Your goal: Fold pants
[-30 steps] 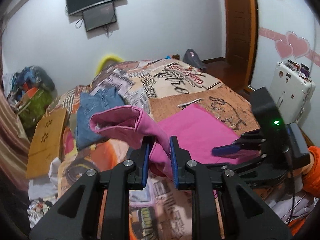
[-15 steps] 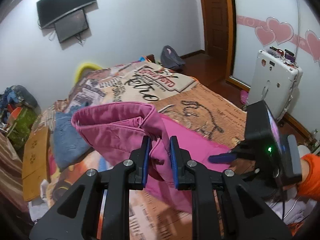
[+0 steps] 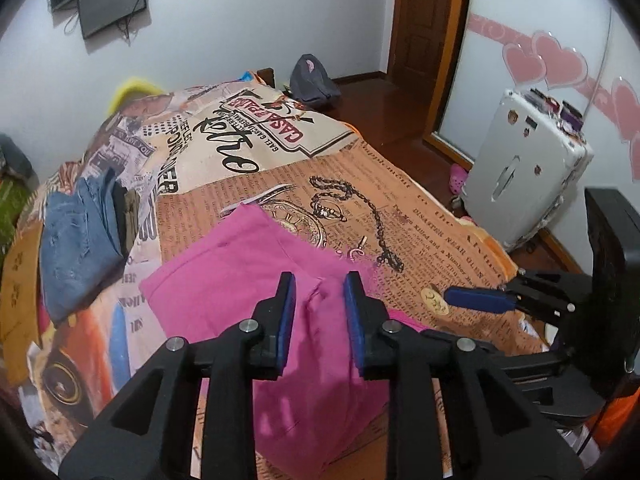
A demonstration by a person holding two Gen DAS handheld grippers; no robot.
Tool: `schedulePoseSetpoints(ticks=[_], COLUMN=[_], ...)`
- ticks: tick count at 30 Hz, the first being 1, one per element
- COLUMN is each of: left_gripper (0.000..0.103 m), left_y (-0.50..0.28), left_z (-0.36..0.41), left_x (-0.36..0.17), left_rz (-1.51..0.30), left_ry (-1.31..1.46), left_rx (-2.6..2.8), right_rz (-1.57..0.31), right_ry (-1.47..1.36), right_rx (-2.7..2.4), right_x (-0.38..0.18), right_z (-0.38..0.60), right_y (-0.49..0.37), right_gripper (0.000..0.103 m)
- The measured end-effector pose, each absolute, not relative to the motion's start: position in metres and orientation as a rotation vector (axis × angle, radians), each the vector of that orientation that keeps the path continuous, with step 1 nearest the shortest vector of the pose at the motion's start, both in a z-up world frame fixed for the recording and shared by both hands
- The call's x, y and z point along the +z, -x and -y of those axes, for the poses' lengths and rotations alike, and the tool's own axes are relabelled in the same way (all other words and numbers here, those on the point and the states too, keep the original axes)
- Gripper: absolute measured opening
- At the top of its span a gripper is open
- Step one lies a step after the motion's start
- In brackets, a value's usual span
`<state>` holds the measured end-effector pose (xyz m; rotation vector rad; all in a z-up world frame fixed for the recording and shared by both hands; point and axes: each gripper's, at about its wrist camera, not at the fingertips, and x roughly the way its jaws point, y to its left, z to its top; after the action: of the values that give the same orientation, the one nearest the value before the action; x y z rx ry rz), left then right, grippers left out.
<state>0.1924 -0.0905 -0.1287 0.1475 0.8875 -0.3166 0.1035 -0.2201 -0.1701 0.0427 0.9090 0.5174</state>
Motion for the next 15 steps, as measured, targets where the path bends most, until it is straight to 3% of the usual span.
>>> schedulePoseSetpoints(ticks=[3,6,15], left_gripper=[0.042,0.047,0.048], left_y=[-0.191,-0.191,-0.236], left_z=[0.080,0.057,-0.022], left_x=[-0.121,-0.111,-0.140], left_rz=[-0.855,-0.820,-0.930], left_ry=[-0.138,-0.132,-0.183], left_rx=[-0.290,-0.244,-0.153], right_rz=[-0.915,-0.922,-0.946], right_ry=[-0.051,-0.040,-0.045], right_rx=[0.511,0.511,0.558], right_x=[-0.171,-0.174,-0.182], right_z=[0.223,0.219,0.201], right_y=[-0.102,-0.102,-0.095], right_gripper=[0.039,0.039,0.039])
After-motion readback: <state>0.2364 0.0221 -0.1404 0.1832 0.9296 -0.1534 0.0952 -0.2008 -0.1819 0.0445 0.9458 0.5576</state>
